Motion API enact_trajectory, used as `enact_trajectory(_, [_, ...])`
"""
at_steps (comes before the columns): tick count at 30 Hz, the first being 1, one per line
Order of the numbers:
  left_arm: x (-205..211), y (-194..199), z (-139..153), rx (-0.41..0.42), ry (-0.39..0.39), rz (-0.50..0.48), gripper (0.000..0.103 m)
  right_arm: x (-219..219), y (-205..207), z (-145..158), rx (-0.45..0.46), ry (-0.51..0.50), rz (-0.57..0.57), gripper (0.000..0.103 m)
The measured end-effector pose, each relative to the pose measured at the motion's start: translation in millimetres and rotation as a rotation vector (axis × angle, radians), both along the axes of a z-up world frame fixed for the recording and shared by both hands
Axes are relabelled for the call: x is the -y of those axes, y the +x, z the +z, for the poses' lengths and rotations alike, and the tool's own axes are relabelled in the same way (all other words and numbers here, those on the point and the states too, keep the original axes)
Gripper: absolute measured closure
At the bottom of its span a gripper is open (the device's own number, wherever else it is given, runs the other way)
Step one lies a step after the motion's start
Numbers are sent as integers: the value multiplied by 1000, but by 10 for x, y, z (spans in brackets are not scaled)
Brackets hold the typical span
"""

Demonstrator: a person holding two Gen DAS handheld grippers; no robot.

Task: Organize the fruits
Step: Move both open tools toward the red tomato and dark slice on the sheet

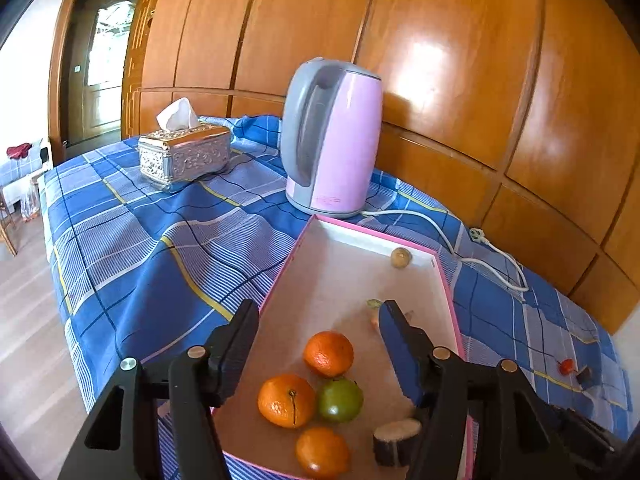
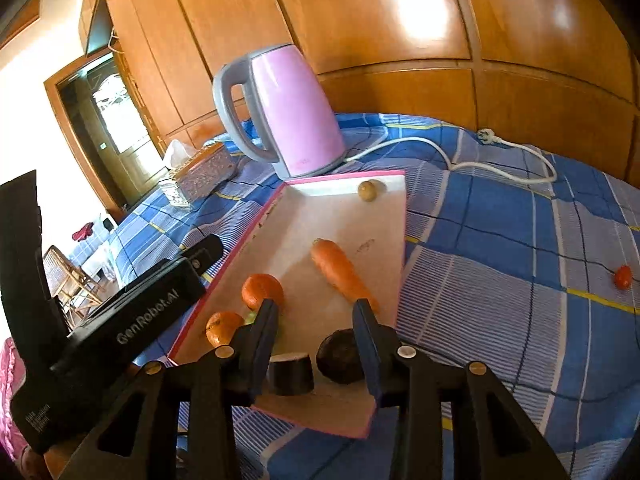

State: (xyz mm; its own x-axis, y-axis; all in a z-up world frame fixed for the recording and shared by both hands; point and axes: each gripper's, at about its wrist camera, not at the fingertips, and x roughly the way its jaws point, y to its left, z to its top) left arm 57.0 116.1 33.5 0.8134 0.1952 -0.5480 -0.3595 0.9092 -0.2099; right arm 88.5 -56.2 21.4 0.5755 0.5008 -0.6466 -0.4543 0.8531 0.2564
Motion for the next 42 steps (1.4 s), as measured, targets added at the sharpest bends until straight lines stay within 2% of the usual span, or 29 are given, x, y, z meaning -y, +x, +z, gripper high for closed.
enact_trajectory(13, [524, -138, 73, 19, 63, -174, 40, 534, -149, 68, 49, -65, -170, 64])
enact_trajectory(21, [979, -134, 38, -10, 123, -323, 40, 1007, -176, 30, 31, -65, -291, 64])
enact_trajectory(26, [1298, -109, 4, -24, 166, -416, 40, 1410, -165, -59, -5, -61, -408, 64])
enact_trajectory(29, [1441, -76, -19, -32, 167, -462, 40, 1650, -142, -99, -24, -56, -476, 64])
enact_trajectory(33, [1639, 0, -55, -57, 130, -556, 40, 2027, -131, -147, -46, -28, -575, 64])
enact_trajectory(35, [1747, 31, -66, -56, 142, -572, 40, 2180, -123, -166, -52, -16, -612, 64])
enact_trajectory(42, [2123, 284, -148, -90, 132, -667, 53, 2635, -4, -222, -65, 9, -702, 64])
